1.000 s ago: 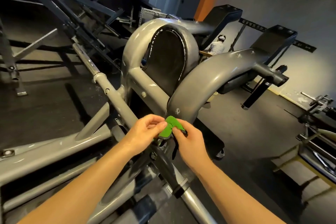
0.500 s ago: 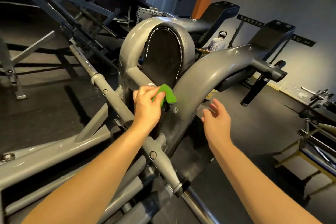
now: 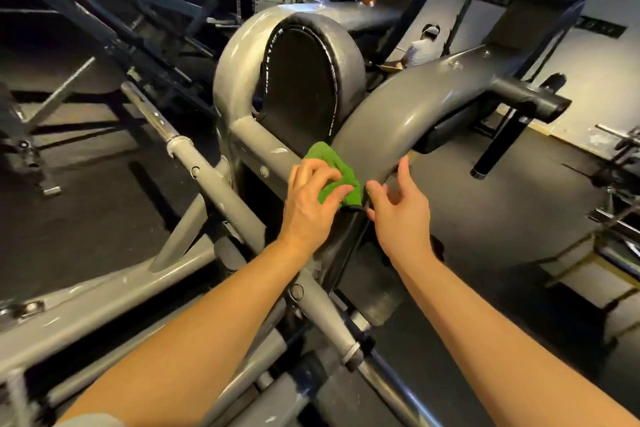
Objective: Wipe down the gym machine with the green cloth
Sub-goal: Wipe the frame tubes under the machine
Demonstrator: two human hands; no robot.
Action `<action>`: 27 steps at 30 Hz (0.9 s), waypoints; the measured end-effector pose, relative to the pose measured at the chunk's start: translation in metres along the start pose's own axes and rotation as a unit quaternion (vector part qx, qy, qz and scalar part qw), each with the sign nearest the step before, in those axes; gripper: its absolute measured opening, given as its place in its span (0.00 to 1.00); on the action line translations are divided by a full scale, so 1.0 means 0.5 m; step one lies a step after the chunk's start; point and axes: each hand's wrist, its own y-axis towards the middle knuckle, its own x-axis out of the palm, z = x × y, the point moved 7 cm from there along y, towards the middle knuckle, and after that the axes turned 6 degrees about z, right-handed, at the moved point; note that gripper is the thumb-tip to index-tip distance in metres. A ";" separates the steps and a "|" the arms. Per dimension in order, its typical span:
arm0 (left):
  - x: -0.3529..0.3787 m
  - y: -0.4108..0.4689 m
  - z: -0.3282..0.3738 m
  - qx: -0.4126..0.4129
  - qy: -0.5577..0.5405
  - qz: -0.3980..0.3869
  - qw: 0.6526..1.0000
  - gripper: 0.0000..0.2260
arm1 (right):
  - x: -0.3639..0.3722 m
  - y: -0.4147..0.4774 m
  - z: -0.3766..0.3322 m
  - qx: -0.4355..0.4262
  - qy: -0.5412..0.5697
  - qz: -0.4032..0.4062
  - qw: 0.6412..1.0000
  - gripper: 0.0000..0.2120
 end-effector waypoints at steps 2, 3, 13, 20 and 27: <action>0.008 -0.024 -0.029 -0.008 -0.016 -0.008 1.000 0.08 | 0.000 0.000 0.008 -0.006 -0.008 0.011 1.000 0.35; 0.012 -0.043 -0.051 -0.018 -0.018 -0.019 0.999 0.08 | 0.000 -0.001 0.013 -0.013 -0.011 0.013 1.000 0.35; 0.011 -0.074 -0.063 -0.102 -0.063 -0.021 0.993 0.08 | 0.002 -0.002 0.043 -0.012 0.005 0.011 1.000 0.35; 0.028 0.011 0.009 -0.003 -0.098 -0.023 0.995 0.05 | 0.002 0.000 0.039 -0.030 0.017 -0.006 0.999 0.33; 0.038 -0.147 -0.135 -0.155 -0.062 -0.072 0.983 0.08 | 0.005 -0.010 0.045 -0.024 0.012 0.002 1.000 0.33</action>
